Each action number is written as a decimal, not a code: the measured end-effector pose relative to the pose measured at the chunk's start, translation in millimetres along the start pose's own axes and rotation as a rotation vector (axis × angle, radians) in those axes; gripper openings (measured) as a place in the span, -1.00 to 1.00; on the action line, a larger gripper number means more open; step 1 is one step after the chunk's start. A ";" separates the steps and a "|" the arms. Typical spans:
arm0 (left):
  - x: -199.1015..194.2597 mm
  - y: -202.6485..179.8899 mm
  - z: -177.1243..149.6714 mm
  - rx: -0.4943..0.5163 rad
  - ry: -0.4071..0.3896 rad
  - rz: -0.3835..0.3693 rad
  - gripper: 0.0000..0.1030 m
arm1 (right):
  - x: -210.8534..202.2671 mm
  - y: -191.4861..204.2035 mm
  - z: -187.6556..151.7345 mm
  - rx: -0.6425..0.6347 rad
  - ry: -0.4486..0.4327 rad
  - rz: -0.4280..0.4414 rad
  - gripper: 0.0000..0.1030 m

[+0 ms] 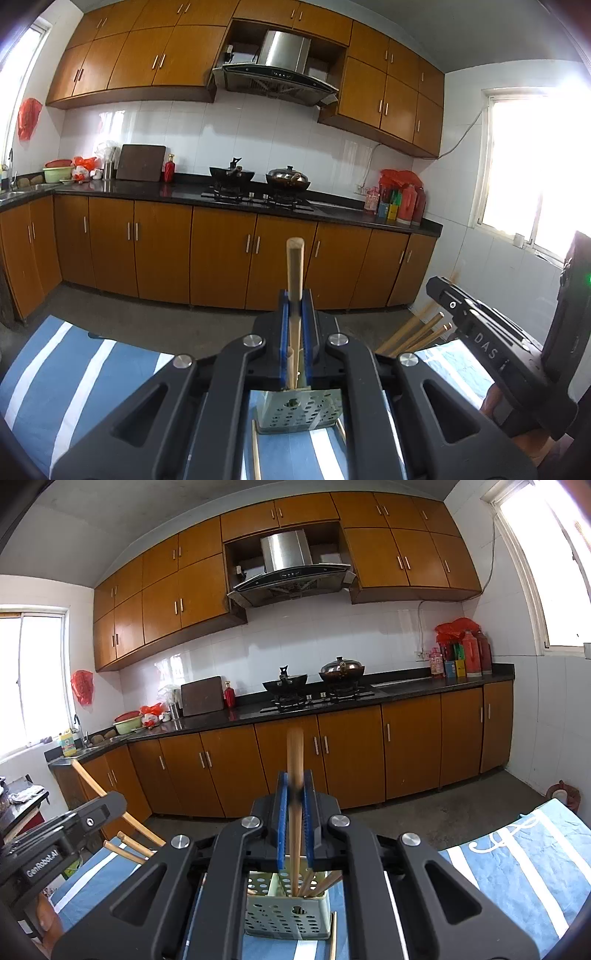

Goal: Organize utensils
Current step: 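Open both grippers to drop the chopsticks into the holder, then lower the right gripper onto a chopstick while the left gripper approaches the last one, then close the right gripper on its chopstick while the left gripper grasps another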

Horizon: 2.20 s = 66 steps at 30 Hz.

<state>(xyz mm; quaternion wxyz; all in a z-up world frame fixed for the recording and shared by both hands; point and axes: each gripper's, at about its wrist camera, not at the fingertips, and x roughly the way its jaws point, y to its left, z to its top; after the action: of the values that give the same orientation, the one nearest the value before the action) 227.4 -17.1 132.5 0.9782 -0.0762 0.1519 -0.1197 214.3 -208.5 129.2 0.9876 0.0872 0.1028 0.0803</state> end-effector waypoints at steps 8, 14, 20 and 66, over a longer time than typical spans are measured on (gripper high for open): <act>-20.0 5.3 2.7 -0.026 -0.026 0.003 -0.82 | -28.1 -4.4 9.0 0.006 -0.036 -0.007 -0.83; -52.8 19.5 -3.3 -0.056 -0.051 0.008 -0.63 | -65.8 -24.7 -9.7 0.036 -0.017 -0.034 -0.20; -58.2 34.9 -57.0 -0.035 0.095 0.049 -0.45 | -59.1 -42.9 -83.4 0.037 0.234 -0.092 -0.20; 40.1 90.6 -200.8 -0.037 0.587 0.167 -0.79 | 12.0 -67.7 -199.8 0.002 0.650 -0.211 -0.85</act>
<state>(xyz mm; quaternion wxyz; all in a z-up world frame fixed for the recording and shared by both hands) 220.3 36.9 -84.8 0.8974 -0.0432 0.4358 -0.0531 192.0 -241.0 -78.4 0.9060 0.0470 0.4206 0.0014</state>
